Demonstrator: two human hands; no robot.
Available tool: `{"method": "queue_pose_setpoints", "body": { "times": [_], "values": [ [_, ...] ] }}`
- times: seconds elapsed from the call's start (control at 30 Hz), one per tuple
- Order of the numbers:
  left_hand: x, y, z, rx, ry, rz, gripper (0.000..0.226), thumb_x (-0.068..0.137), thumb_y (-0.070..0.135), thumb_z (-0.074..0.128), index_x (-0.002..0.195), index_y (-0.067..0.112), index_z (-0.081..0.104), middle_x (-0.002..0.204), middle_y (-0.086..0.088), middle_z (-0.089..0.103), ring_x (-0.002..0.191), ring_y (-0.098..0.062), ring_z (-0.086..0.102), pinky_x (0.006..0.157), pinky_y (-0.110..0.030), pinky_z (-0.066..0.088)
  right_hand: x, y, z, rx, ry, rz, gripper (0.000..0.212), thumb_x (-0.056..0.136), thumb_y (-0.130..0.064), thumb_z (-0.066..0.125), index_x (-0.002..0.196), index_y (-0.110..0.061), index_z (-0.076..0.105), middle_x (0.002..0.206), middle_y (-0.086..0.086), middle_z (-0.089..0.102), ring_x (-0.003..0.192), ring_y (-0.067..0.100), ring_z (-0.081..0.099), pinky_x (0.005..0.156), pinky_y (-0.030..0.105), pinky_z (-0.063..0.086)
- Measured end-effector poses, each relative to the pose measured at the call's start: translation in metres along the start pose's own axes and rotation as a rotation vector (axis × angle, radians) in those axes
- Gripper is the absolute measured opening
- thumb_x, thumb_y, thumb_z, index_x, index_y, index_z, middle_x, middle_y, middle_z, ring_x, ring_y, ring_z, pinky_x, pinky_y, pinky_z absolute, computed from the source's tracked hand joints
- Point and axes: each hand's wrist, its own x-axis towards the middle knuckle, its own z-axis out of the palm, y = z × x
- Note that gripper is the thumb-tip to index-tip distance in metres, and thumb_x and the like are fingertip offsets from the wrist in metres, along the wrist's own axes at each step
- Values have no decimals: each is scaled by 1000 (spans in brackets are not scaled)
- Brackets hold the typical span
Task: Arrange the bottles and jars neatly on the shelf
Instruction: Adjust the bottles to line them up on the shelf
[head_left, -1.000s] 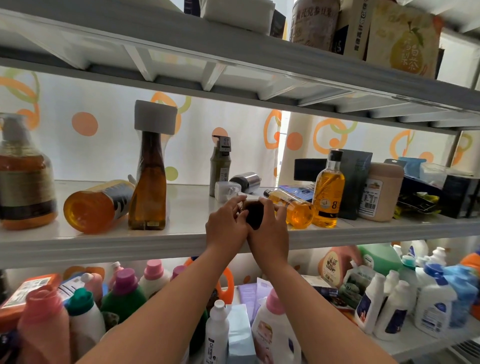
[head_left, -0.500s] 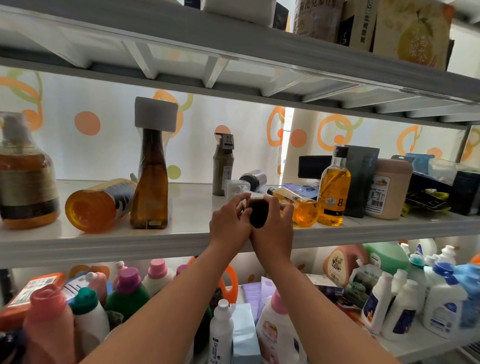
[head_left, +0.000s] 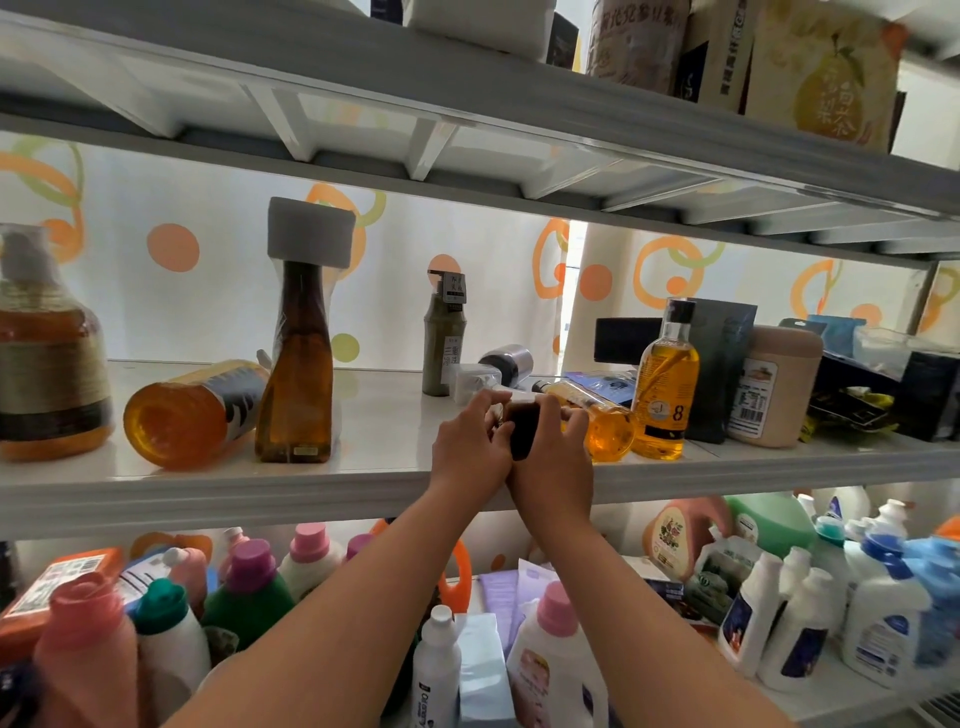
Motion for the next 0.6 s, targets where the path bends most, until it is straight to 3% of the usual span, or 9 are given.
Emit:
{"method": "queue_pose_setpoints", "body": {
  "times": [0.47, 0.6],
  "values": [
    [-1, -4, -3, -36, -6, 27, 39, 89, 19, 57, 126, 30, 56, 115, -6, 69, 107, -22, 63, 84, -21, 42, -1, 1, -5, 52, -21, 40, 59, 78, -37, 71, 125, -24, 38, 130, 13, 37, 112, 30, 52, 79, 32, 53],
    [-5, -5, -15, -36, -55, 66, 41, 92, 23, 55, 132, 29, 51, 122, -6, 66, 110, -18, 63, 89, -19, 45, -4, -7, -7, -33, -7, 46, 64, 79, -42, 67, 131, -22, 36, 135, 14, 35, 121, 30, 41, 91, 35, 45]
  ]
}}
